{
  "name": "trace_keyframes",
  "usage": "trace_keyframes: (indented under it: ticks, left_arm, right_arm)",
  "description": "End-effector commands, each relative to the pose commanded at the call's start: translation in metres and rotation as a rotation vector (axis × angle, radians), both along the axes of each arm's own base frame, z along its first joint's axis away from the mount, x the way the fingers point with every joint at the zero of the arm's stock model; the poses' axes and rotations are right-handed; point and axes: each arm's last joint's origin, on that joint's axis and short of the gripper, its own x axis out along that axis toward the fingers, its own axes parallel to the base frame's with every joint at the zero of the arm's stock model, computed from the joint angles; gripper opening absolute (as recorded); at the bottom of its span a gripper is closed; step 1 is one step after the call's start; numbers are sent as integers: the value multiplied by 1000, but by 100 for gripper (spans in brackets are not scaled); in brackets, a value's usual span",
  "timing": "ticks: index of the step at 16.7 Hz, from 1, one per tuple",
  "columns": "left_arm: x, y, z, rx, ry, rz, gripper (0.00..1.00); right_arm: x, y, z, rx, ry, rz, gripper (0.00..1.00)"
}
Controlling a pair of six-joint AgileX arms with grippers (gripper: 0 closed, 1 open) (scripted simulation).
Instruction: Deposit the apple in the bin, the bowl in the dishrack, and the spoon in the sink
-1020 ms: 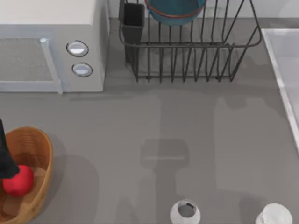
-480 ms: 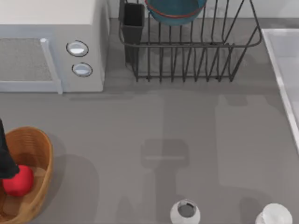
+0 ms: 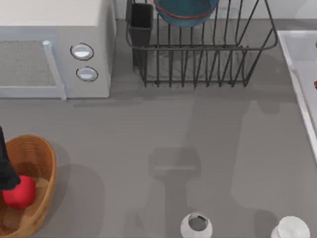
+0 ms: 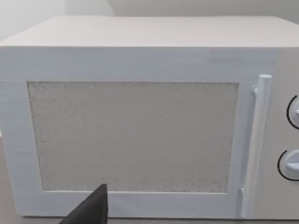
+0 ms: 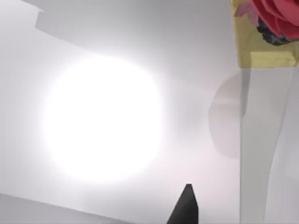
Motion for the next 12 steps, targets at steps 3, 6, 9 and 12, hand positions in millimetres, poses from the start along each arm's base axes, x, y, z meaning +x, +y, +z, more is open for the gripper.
trace_keyframes:
  ticks: [3, 6, 9, 12]
  left_arm:
    - [0, 0, 0, 0, 0, 0, 100]
    - [0, 0, 0, 0, 0, 0, 100]
    - [0, 0, 0, 0, 0, 0, 100]
    - [0, 0, 0, 0, 0, 0, 100]
  right_arm:
    - [0, 1, -1, -2, -6, 4, 0]
    - [0, 1, -1, -2, -6, 4, 8]
    - [0, 1, -1, -2, -6, 4, 30]
    - [0, 1, -1, -2, -6, 4, 53]
